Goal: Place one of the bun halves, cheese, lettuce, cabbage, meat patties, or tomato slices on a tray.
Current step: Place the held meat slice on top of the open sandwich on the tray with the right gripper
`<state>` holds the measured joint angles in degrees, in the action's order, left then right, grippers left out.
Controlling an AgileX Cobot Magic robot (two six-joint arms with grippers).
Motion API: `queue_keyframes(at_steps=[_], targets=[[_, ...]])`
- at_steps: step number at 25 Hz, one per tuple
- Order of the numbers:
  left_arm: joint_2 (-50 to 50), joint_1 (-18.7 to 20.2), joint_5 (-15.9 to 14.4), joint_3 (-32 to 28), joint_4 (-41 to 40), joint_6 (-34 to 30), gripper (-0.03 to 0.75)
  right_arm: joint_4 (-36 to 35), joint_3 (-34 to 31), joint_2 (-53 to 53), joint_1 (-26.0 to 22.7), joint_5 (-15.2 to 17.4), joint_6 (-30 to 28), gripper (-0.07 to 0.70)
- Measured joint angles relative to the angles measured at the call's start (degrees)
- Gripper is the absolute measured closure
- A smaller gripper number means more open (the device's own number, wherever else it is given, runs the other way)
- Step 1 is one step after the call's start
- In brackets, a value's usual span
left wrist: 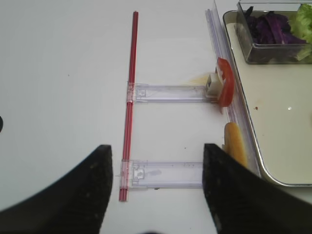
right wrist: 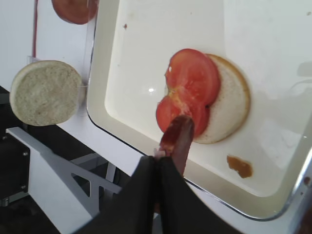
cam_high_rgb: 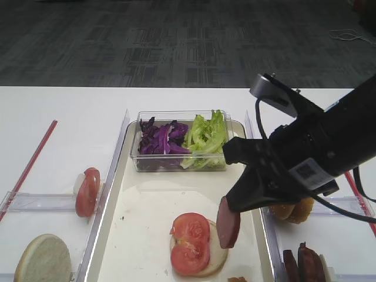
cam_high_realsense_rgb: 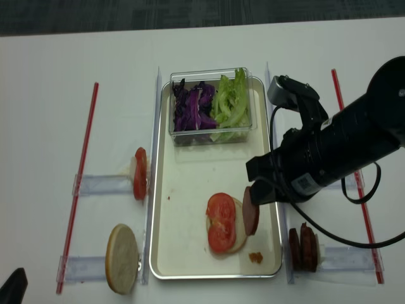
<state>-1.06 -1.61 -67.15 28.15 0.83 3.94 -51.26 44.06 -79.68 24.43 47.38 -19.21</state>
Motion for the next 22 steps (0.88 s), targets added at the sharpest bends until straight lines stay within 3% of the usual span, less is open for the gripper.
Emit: queue_keyframes(at_steps=[13,22], targets=[[0.0,0.0,0.0,0.0,0.0,0.0,0.295,-19.0,0.1,-11.4,0.0,0.9,-19.8,0.601],[0.0,0.0,0.0,0.0,0.0,0.0,0.295,-25.2,0.1,-16.3,0.0,2.4,-29.9,0.601]])
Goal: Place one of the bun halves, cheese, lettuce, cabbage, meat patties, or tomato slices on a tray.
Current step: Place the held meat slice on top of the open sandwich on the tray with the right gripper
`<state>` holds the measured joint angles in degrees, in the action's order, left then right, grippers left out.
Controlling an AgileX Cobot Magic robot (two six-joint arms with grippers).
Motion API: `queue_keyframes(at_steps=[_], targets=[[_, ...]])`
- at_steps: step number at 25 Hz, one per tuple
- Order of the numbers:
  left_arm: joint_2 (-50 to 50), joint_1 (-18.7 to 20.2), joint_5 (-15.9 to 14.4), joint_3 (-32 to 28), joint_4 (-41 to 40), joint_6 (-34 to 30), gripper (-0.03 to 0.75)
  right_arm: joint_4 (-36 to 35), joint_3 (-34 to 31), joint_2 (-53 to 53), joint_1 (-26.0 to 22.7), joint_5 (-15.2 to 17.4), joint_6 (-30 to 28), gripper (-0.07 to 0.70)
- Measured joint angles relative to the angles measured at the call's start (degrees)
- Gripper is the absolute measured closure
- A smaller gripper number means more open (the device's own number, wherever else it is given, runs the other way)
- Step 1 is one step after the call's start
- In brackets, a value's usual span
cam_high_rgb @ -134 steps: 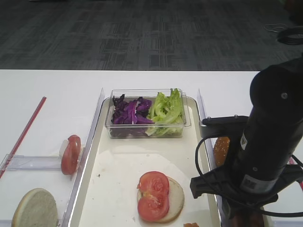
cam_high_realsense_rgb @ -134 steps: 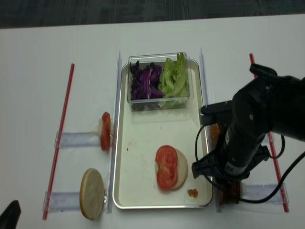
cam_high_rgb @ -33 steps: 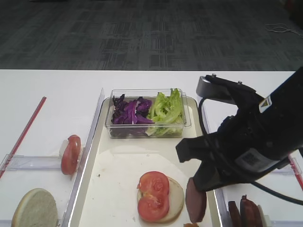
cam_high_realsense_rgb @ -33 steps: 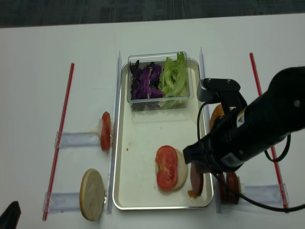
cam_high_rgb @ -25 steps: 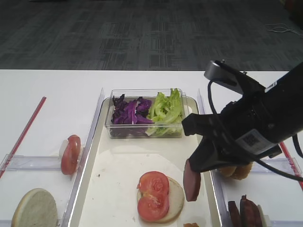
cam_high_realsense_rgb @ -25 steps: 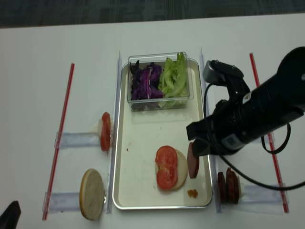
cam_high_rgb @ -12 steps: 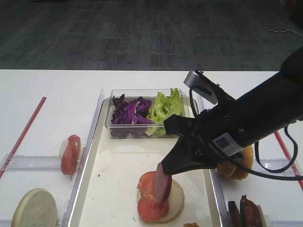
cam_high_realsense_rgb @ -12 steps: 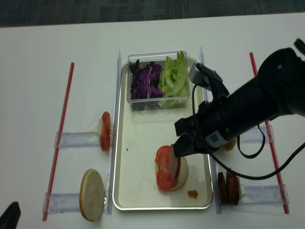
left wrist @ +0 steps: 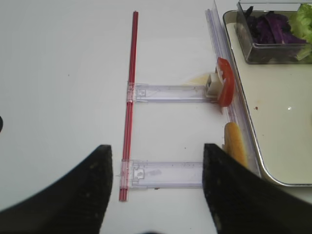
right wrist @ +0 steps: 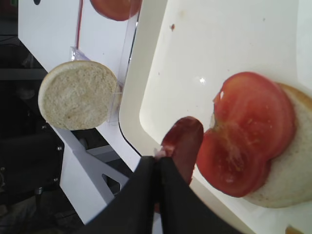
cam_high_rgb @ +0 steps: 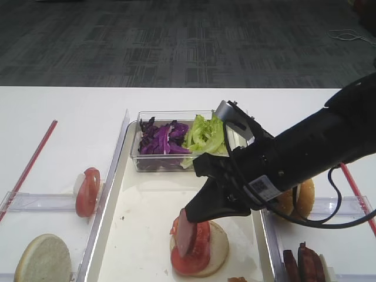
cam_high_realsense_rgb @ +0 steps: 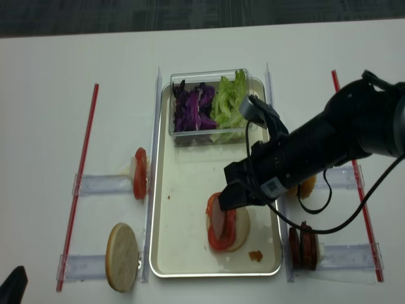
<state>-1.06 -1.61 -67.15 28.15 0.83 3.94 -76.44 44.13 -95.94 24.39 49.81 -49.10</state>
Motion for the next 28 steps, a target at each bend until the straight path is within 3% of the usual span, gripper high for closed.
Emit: queue_keyframes(at_steps=[24,28], targets=[[0.0,0.0,0.0,0.0,0.0,0.0,0.295,-2.9,0.1,-2.2,-1.1,-0.7,-4.3,0.601],[0.0,0.0,0.0,0.0,0.0,0.0,0.295,-3.0,0.1,-4.7,-1.1,0.8,-4.4,0.601]])
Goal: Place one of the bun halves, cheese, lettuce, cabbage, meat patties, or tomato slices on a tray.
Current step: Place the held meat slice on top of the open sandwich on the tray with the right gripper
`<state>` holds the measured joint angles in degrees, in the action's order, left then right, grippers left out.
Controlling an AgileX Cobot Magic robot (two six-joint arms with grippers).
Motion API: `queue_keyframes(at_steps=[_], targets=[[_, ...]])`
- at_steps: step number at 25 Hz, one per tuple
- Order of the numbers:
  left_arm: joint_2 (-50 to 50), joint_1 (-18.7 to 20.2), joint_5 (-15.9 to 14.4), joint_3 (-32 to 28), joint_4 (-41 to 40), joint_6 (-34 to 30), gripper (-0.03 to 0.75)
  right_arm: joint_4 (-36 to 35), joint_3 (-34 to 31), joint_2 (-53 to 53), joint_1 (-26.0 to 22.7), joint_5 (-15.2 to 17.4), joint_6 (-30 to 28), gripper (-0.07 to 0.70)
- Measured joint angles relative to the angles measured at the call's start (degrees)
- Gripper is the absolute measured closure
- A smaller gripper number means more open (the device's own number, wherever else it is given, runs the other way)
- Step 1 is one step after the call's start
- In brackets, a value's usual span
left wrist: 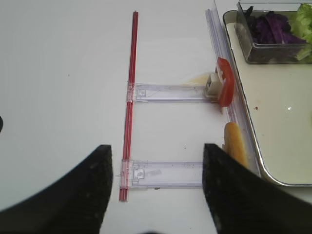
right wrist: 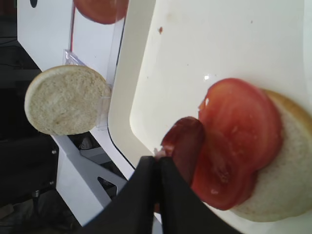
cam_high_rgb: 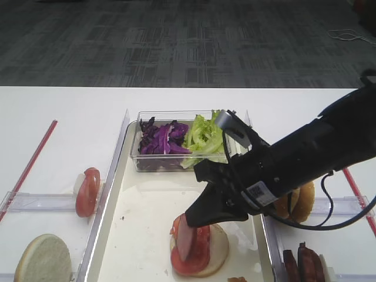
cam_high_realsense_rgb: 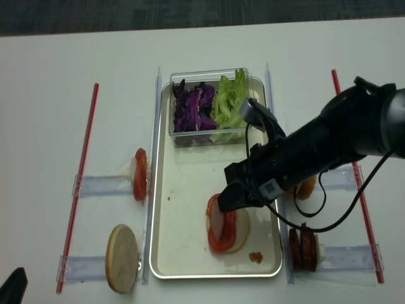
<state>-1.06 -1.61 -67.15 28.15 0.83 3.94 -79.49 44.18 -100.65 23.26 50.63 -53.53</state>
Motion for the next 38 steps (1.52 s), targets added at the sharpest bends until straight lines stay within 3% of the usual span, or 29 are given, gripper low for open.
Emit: queue_keyframes(at_steps=[7,15,18,24,27,33,38], targets=[[0.0,0.0,0.0,0.0,0.0,0.0,0.295,-0.4,0.0,-1.5,0.0,0.1,-2.6,0.601],[0.0,0.0,0.0,0.0,0.0,0.0,0.295,-0.4,0.0,-1.5,0.0,-2.4,-2.2,0.595],[0.0,0.0,0.0,0.0,0.0,0.0,0.295,0.3,0.0,-1.5,0.0,-2.7,-2.1,0.535],[0.0,0.0,0.0,0.0,0.0,0.0,0.295,0.7,0.0,-1.5,0.0,-2.7,-1.5,0.293],[0.0,0.0,0.0,0.0,0.0,0.0,0.295,0.8,0.0,-1.5,0.0,-2.7,-1.5,0.231],[0.0,0.0,0.0,0.0,0.0,0.0,0.295,1.1,0.0,-1.5,0.0,-2.7,-0.1,0.213],[0.0,0.0,0.0,0.0,0.0,0.0,0.295,2.5,0.0,-1.5,0.0,-5.1,2.8,0.211]])
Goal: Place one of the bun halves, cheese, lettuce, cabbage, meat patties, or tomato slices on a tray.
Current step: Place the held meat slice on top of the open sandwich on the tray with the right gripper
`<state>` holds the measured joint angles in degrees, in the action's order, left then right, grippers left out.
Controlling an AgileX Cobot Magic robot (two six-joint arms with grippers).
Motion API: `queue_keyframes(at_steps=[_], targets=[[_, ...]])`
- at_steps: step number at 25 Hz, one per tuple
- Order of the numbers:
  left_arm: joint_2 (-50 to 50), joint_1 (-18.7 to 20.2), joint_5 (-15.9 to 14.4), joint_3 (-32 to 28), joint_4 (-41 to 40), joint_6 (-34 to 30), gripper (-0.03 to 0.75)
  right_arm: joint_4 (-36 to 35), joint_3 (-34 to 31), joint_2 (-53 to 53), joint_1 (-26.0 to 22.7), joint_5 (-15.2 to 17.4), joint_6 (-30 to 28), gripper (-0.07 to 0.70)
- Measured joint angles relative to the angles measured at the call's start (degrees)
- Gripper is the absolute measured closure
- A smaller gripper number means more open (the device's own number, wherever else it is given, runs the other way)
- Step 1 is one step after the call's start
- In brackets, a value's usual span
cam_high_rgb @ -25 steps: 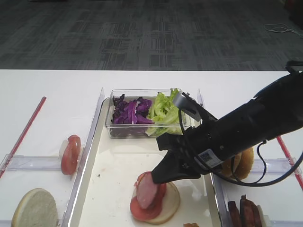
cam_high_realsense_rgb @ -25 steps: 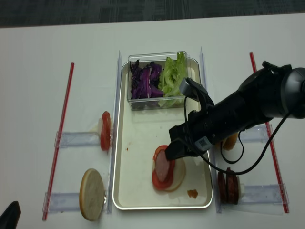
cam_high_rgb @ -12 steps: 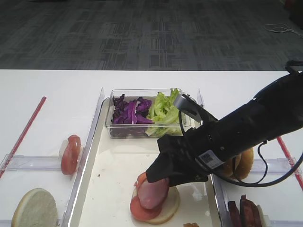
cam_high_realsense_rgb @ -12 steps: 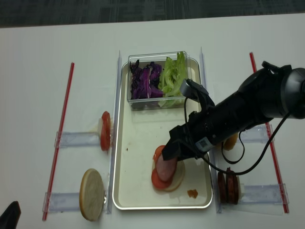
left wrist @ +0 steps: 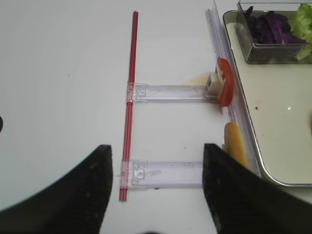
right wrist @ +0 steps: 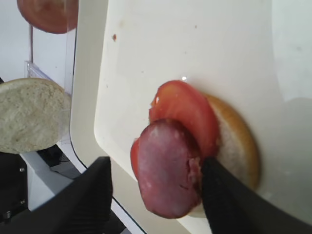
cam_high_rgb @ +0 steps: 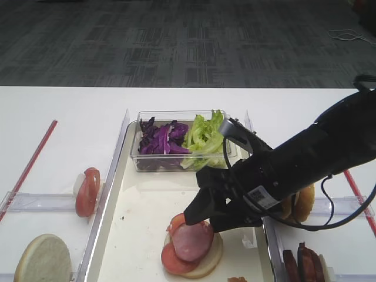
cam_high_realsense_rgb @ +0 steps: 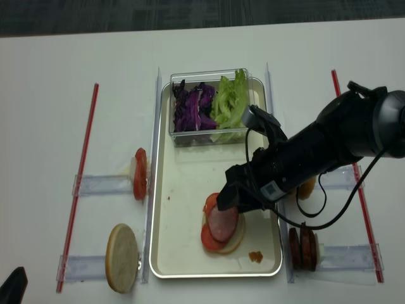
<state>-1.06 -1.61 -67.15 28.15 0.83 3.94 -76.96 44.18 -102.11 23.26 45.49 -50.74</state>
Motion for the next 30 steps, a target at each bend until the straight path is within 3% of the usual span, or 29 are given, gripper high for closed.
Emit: queue_keyframes(at_steps=[18,30], targets=[[0.0,0.0,0.0,0.0,0.0,0.0,0.295,1.6,0.0,5.5,0.0,-3.2,2.6,0.211],[0.0,0.0,0.0,0.0,0.0,0.0,0.295,6.8,0.0,9.0,0.0,1.0,8.7,0.211]])
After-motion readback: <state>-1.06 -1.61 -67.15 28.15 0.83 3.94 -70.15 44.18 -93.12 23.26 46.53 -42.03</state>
